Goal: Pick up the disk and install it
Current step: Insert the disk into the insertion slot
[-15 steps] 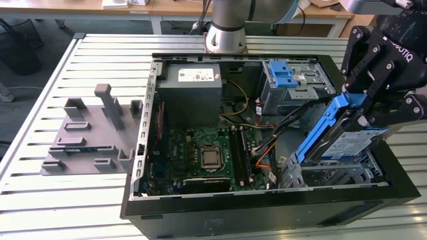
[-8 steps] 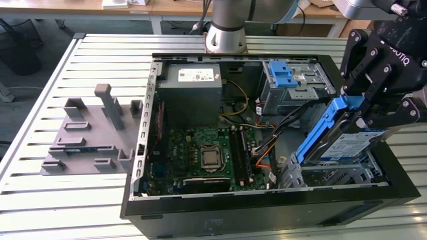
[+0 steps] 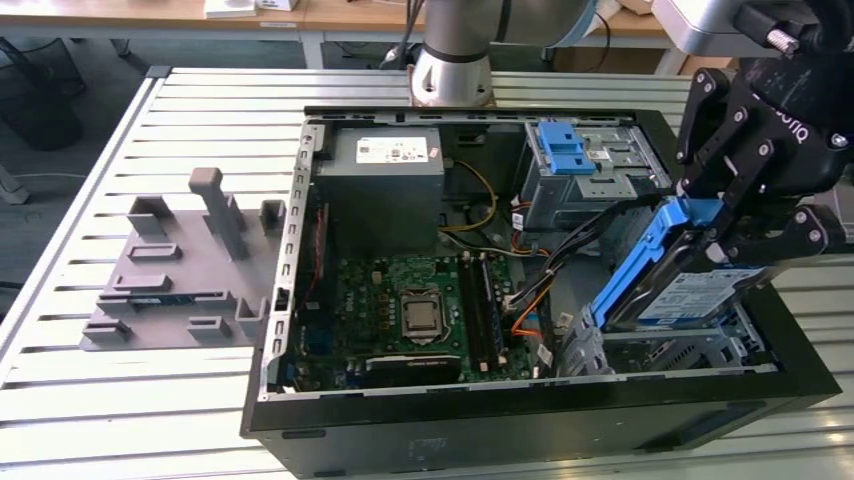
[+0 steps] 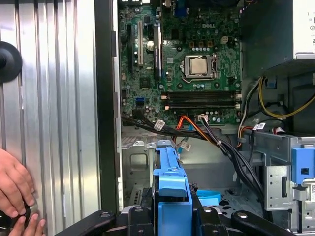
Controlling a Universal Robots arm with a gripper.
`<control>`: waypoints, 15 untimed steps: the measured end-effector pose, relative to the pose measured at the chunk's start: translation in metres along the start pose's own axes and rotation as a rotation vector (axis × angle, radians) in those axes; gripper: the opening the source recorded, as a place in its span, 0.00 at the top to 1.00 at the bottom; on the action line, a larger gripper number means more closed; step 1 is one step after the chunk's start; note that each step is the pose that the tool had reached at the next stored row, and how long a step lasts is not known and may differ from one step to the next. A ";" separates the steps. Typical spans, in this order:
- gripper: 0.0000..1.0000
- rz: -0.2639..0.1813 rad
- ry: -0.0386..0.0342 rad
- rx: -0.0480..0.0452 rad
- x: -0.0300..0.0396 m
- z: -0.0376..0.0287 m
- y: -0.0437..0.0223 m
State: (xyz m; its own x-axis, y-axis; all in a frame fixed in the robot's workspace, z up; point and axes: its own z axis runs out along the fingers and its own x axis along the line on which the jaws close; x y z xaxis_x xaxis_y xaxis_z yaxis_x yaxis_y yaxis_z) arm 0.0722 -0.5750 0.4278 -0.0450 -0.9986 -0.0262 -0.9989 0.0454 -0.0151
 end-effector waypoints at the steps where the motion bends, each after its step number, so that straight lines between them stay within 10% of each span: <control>1: 0.64 0.000 -0.0001 0.0000 0.0000 0.0009 0.0000; 15: 0.64 0.000 -0.0001 0.0000 0.0002 0.0072 0.0000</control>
State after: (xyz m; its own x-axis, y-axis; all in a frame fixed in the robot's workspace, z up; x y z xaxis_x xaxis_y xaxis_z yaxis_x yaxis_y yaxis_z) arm 0.0723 -0.5750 0.4206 -0.0450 -0.9986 -0.0262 -0.9989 0.0454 -0.0151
